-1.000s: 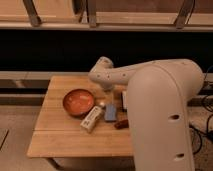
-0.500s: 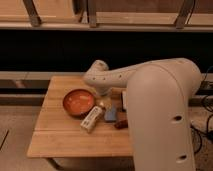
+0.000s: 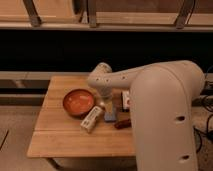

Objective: Place the bottle in the ceramic bowl

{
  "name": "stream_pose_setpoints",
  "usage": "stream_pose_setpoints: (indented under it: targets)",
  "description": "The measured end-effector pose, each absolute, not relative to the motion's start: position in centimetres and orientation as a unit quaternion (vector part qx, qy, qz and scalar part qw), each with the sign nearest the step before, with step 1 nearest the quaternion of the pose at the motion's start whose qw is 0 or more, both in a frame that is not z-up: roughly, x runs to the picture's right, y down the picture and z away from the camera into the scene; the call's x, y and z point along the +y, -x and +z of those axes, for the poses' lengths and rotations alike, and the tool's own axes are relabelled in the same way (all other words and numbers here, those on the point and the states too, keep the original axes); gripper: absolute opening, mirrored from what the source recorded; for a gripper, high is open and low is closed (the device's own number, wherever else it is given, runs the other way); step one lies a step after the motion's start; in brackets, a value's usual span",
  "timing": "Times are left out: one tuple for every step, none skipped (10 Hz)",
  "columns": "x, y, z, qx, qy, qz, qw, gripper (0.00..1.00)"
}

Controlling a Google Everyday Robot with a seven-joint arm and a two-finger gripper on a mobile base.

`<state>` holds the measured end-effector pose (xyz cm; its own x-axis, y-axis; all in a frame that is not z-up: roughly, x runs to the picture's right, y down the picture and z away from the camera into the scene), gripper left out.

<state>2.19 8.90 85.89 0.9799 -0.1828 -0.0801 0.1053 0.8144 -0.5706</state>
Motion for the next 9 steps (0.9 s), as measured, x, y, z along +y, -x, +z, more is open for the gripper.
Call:
stream_pose_setpoints:
  targets:
    - [9.1, -1.8, 86.0, 0.066, 0.298, -0.086, 0.948, 0.8]
    - [8.9, -1.5, 86.0, 0.07, 0.295, -0.096, 0.948, 0.8]
    - [8.1, -1.4, 85.7, 0.082, 0.284, -0.107, 0.949, 0.8]
    - [7.0, -1.6, 85.3, 0.096, 0.268, -0.114, 0.952, 0.8]
    - [5.9, -1.6, 84.7, 0.11, 0.251, -0.119, 0.954, 0.8]
    - [5.1, -1.4, 84.1, 0.119, 0.237, -0.123, 0.956, 0.8]
    - [4.2, -1.0, 83.1, 0.131, 0.218, -0.126, 0.959, 0.8]
    - [3.7, -0.6, 82.2, 0.136, 0.205, -0.126, 0.961, 0.8]
    - [3.7, -0.2, 81.4, 0.136, 0.2, -0.124, 0.962, 0.8]
